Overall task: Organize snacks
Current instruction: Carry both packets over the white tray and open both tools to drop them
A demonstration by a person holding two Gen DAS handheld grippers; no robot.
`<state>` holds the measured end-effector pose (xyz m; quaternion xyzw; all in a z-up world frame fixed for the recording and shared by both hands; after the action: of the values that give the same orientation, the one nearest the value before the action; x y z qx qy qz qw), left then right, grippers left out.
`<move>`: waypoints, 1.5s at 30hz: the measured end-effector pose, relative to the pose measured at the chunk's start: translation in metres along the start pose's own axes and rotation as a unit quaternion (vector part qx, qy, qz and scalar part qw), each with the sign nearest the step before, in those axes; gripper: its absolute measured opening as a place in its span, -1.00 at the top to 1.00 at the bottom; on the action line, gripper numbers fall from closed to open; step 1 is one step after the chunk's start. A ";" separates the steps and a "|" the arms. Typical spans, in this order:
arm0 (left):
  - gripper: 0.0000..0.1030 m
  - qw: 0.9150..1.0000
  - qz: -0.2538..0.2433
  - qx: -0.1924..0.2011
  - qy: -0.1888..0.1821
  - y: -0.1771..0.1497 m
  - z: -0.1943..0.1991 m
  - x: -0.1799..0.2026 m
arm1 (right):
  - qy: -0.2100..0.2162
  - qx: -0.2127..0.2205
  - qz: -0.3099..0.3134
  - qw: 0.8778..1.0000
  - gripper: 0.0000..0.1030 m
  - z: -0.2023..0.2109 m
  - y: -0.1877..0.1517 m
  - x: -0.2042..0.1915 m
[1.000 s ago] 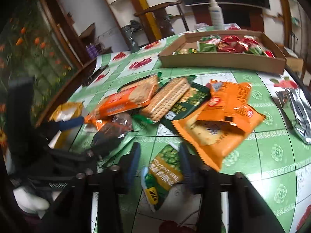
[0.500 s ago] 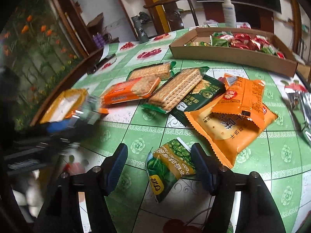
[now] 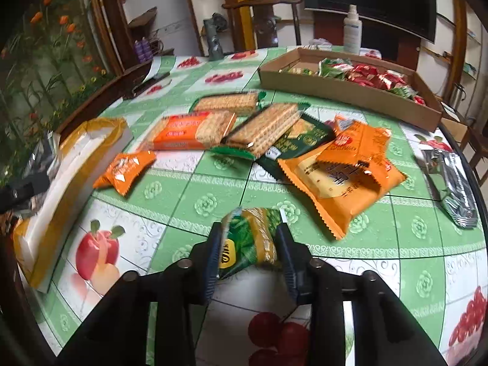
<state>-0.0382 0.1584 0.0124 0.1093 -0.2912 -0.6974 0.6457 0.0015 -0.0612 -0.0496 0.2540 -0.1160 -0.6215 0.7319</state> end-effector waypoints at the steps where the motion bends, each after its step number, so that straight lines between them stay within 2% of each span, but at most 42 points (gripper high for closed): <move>1: -0.09 1.000 0.004 0.001 0.001 -0.002 0.002 -0.004 | -0.001 0.004 -0.005 1.000 0.40 0.003 0.001 0.000; 6: -0.09 0.999 0.036 0.006 0.011 -0.010 0.011 -0.039 | 0.020 0.017 0.009 1.000 0.49 0.027 0.007 -0.032; 11: -0.09 0.997 0.066 0.008 0.035 -0.023 0.014 -0.076 | 0.049 0.024 0.052 0.997 0.50 0.040 0.015 -0.090; 15: -0.09 0.996 0.077 0.001 0.044 -0.033 0.014 -0.093 | 0.104 0.009 0.093 0.990 0.50 0.042 0.015 -0.154; 19: -0.09 0.994 0.092 -0.009 0.052 -0.045 0.014 -0.111 | 0.176 -0.025 0.123 0.976 0.51 0.033 0.010 -0.223; 23: -0.09 0.992 0.107 -0.021 0.061 -0.054 0.015 -0.128 | 0.212 -0.052 0.136 0.966 0.51 0.020 0.002 -0.265; 26: -0.09 0.991 0.114 -0.026 0.068 -0.061 0.018 -0.140 | 0.218 -0.064 0.138 0.964 0.51 0.007 0.000 -0.281; 32: -0.13 0.990 0.123 -0.017 0.059 -0.062 0.030 -0.146 | 0.212 -0.083 0.134 0.965 0.44 -0.014 -0.002 -0.290; 35: -0.16 0.991 0.119 -0.003 0.059 -0.058 0.040 -0.144 | 0.219 -0.078 0.127 0.964 0.29 -0.008 -0.002 -0.289; 38: -0.22 0.991 0.122 0.009 0.056 -0.054 0.048 -0.143 | 0.213 -0.059 0.127 0.967 0.25 0.006 0.003 -0.283; 41: -0.26 0.991 0.123 0.022 0.054 -0.050 0.056 -0.141 | 0.205 -0.031 0.112 0.972 0.11 0.024 0.011 -0.258; 45: -0.33 0.992 0.113 0.027 0.051 -0.047 0.060 -0.132 | 0.162 -0.001 0.062 0.985 0.03 0.038 0.020 -0.188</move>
<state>-0.0906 0.3011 0.0057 0.1285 -0.2870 -0.6054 0.7312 -0.0379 0.1144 0.0205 0.3425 -0.0112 -0.5256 0.7787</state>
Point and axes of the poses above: each gripper's, at about its wrist camera, not at the fingertips, and z roughly against the way its jaws point, x to its right, y to its top, the point moved 9 cm from there along -z, roughly the way its jaws point, and after that the axes turned 9 degrees about -x, right-handed, at the moved point
